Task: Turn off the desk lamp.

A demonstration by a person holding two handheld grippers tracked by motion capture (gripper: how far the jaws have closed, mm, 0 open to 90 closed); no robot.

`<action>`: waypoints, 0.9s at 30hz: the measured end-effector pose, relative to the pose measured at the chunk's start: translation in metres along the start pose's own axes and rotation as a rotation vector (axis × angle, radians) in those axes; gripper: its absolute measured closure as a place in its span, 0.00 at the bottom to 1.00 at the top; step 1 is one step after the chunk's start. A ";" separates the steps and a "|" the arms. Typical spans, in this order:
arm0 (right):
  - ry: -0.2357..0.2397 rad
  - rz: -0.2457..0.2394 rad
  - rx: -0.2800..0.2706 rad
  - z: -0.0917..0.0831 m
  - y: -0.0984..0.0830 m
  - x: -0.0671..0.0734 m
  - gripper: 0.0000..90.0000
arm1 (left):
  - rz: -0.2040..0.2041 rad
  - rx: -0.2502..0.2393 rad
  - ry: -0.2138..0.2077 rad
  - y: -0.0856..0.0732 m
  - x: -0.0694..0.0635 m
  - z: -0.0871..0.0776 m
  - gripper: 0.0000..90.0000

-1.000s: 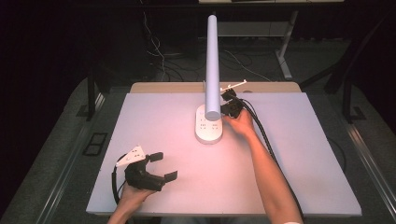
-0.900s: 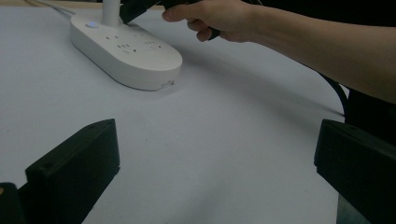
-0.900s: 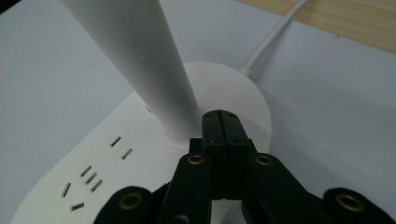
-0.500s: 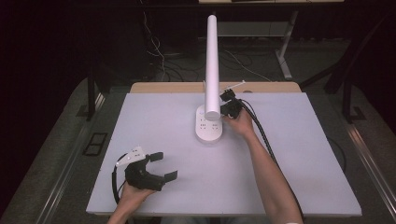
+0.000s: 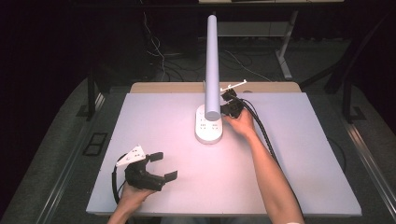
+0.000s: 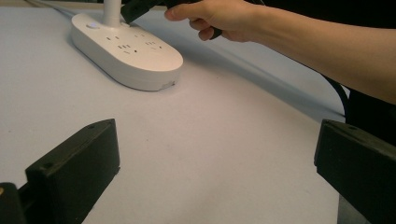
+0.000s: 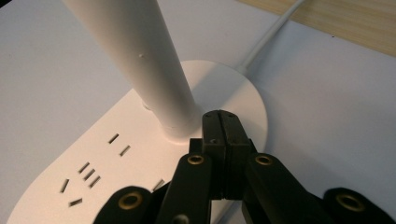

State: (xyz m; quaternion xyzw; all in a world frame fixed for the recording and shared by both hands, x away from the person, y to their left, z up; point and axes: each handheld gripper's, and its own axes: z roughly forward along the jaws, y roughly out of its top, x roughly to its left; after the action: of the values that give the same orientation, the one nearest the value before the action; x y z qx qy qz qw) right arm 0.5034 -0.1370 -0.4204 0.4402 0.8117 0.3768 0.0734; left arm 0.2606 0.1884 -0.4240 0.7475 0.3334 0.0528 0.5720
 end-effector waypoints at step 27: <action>-0.023 -0.055 -0.014 -0.020 0.001 0.013 1.00 | -0.003 0.001 -0.003 0.000 0.000 0.001 0.00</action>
State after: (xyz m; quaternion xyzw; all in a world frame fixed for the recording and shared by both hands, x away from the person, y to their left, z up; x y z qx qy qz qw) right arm 0.4874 -0.1377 -0.4034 0.4214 0.8199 0.3754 0.0962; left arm 0.2611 0.1870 -0.4245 0.7473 0.3336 0.0505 0.5724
